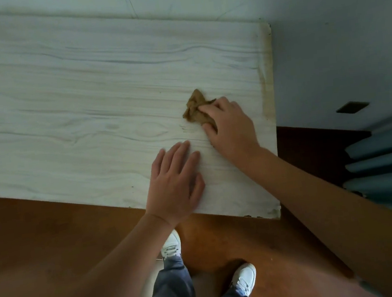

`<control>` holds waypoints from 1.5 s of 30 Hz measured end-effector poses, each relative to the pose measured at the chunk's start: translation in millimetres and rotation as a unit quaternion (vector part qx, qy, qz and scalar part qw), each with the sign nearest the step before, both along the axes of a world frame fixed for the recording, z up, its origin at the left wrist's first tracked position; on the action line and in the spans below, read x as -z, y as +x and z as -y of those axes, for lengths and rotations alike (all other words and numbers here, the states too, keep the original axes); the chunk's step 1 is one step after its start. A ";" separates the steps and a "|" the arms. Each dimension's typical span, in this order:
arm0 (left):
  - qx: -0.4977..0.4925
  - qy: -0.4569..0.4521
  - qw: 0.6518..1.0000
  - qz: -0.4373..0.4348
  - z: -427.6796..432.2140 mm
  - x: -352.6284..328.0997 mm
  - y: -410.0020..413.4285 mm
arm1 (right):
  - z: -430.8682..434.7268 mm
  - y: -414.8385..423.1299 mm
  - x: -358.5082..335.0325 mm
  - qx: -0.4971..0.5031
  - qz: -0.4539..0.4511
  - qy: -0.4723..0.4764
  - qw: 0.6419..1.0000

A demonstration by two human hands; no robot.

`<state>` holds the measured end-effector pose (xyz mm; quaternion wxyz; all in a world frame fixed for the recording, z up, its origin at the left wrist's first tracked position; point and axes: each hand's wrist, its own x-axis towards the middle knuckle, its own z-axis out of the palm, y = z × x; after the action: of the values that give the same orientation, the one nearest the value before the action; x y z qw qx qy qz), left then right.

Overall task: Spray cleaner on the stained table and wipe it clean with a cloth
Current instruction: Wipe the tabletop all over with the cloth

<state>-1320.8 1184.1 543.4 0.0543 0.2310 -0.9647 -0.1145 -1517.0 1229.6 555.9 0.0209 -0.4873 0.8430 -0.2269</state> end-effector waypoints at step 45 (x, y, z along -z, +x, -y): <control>-0.079 -0.058 0.994 -0.044 242.1 5.9 12.4 | 195.2 -87.5 1.9 0.015 -0.059 0.016 0.998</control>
<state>-1308.4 941.9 537.4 0.1189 0.2978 -0.9451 -0.0635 -1604.5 1034.4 554.0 -0.0249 -0.4872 0.8532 -0.1847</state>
